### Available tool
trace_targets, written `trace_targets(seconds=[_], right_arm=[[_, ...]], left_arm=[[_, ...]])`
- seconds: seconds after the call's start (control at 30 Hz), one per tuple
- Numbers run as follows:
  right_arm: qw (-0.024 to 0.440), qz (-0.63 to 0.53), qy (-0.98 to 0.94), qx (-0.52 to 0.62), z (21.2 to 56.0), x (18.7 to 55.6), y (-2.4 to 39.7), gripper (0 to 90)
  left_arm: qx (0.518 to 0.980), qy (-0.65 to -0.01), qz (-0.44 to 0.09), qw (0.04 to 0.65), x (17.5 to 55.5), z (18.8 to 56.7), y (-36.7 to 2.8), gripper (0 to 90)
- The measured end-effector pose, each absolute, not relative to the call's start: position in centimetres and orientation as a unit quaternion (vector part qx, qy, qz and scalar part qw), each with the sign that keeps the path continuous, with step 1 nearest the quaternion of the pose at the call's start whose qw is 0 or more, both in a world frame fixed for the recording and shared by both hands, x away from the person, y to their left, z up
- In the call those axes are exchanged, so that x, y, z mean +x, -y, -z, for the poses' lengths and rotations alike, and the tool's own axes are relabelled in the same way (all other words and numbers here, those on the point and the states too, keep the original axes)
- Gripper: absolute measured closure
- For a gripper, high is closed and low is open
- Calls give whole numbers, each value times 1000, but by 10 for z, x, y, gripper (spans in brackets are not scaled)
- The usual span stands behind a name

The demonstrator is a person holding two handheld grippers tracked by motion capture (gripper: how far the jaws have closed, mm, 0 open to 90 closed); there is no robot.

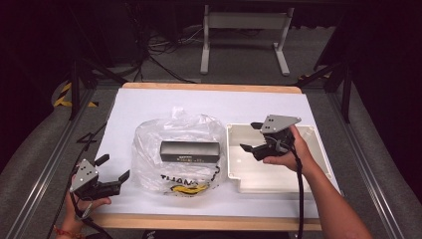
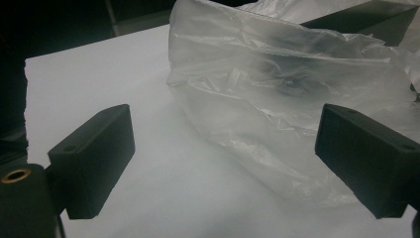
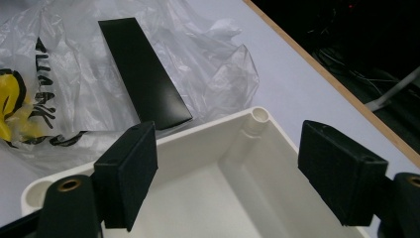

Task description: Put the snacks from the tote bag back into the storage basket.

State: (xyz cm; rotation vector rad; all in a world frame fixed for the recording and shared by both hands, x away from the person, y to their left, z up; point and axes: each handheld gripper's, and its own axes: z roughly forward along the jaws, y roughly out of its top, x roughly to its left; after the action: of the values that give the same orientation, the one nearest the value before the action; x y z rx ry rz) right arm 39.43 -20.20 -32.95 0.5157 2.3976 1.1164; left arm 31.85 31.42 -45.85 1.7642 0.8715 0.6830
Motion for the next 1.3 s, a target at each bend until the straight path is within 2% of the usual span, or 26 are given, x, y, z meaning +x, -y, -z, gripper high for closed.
trace_targets(seconds=[0.87, 1.3], right_arm=[[165, -345, -918, 107, 338, 424, 126, 274], [112, -284, -950, 58, 355, 436, 80, 293]], left_arm=[[731, -360, -275, 511, 319, 459, -316, 93], [731, -359, -272, 513, 319, 459, -317, 93]])
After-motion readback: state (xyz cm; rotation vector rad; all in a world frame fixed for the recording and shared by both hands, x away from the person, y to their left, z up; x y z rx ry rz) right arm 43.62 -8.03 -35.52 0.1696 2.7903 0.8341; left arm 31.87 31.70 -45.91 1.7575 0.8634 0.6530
